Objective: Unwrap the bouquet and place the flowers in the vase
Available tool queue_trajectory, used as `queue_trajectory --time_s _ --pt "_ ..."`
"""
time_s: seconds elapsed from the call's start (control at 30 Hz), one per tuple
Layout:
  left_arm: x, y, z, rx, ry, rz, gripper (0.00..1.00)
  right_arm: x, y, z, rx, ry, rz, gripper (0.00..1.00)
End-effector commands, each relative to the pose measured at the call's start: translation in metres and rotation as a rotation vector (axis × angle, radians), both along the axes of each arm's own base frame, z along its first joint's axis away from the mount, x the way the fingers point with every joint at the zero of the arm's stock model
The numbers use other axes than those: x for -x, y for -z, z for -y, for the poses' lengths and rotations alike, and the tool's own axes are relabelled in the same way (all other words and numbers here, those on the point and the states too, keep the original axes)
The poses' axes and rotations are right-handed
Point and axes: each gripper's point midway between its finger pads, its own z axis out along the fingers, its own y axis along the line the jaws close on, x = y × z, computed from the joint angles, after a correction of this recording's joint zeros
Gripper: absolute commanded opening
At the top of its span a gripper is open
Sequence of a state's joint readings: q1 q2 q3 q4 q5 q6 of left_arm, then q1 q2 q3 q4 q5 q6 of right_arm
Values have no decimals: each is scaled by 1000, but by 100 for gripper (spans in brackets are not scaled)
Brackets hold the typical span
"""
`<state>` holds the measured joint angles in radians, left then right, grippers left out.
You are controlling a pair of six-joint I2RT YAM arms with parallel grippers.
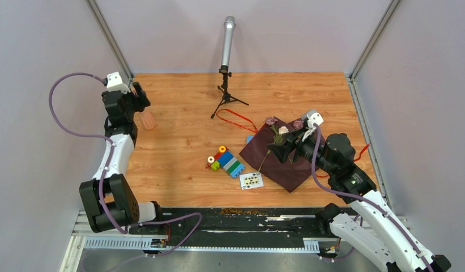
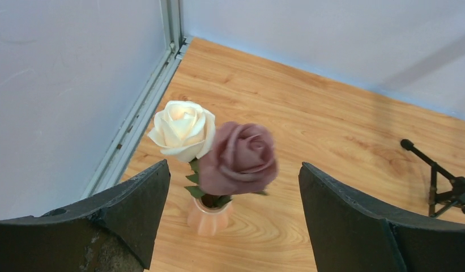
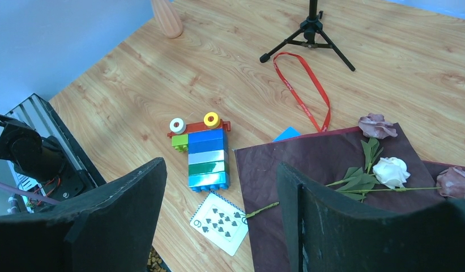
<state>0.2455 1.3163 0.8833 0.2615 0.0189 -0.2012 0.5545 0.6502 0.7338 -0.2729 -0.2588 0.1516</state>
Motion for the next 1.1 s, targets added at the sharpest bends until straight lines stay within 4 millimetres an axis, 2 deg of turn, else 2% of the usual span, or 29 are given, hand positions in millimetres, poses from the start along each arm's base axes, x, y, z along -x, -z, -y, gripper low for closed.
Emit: queue_trajectory --time_s 0.0,0.13,0.4,0.57,0.67,0.73,0.83,0.9,0.93,1.07 --pt "11 -39 4 30 11 13 91 -1 -11 4 -22 21 33 72" --pt "17 -50 10 38 38 -7 91 -3 -10 4 -22 31 25 72" --pt "29 -58 31 -4 112 -87 89 -12 -6 4 -12 63 -25 71" --pt "24 -62 84 -37 245 -116 90 -24 6 8 10 139 -107 70" --pt "22 -58 131 -30 376 -129 90 -34 20 15 32 218 -178 69" --pt "22 -51 154 -52 439 -136 90 -40 33 19 51 272 -235 69" --pt "23 -29 174 -49 498 -176 90 -51 57 25 81 358 -327 66" --pt "24 -16 185 1 540 -209 90 -56 75 21 97 378 -405 64" --pt "25 -13 190 25 558 -221 89 -57 82 18 99 382 -440 62" --pt "30 -22 206 89 616 -192 89 -64 111 13 96 433 -555 58"
